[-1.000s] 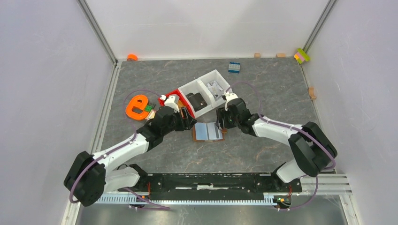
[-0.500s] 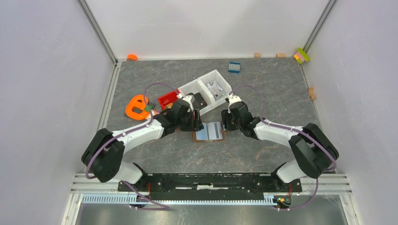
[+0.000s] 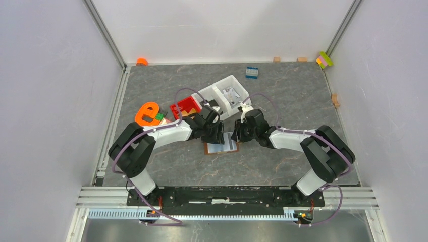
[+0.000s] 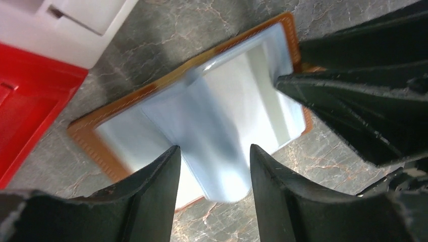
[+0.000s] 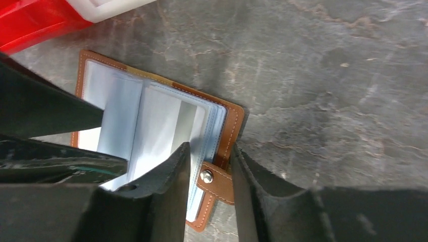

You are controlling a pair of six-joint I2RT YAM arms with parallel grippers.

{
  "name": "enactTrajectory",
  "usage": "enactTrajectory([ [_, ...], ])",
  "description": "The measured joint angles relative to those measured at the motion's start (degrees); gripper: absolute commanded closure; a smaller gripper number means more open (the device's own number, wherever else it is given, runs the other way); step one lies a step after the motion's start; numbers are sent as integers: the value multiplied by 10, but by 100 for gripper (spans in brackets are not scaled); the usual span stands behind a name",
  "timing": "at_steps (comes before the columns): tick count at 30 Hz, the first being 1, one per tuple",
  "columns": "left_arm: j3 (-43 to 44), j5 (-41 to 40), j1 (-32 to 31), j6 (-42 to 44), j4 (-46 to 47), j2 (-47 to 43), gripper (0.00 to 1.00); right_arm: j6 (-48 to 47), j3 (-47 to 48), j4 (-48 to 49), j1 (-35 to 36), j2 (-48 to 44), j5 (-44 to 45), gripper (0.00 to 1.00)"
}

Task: Take the credit cards out of the card holder
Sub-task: Remove the credit card from the card holder.

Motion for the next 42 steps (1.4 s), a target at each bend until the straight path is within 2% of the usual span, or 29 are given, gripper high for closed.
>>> enactTrajectory([
  [5,9,15,-1,2,0,19,46,13,-11,24,-1,9,-52,83],
  [9,9,13,-2,4,-1,19,55,16,-19,31,-2,7,-67,96],
  [11,9,12,-2,6,-1,19,63,18,-26,33,-3,1,-70,99],
  [15,9,11,-2,13,0,19,65,20,-37,33,-3,-27,-73,100],
  [18,5,10,-6,17,11,16,59,21,-40,35,-2,-54,-81,100],
  [22,-17,-4,-14,25,29,-16,40,26,-52,42,1,-99,-86,100],
  [26,-28,-20,-19,30,37,-47,34,30,-59,46,3,-130,-86,100],
  [28,-28,-25,-21,31,43,-52,28,30,-61,46,3,-138,-87,95],
  [32,-28,-41,-26,38,44,-53,25,31,-61,44,3,-143,-86,58],
  [38,-33,-118,-50,53,37,-96,17,12,-62,11,3,-177,-25,22],
  [39,-36,-131,-52,54,37,-113,13,7,-66,7,3,-193,-10,15],
  [40,-39,-145,-54,54,37,-131,4,3,-71,4,3,-211,10,10],
  [42,-46,-177,-56,54,43,-165,0,0,-86,8,3,-242,38,4],
])
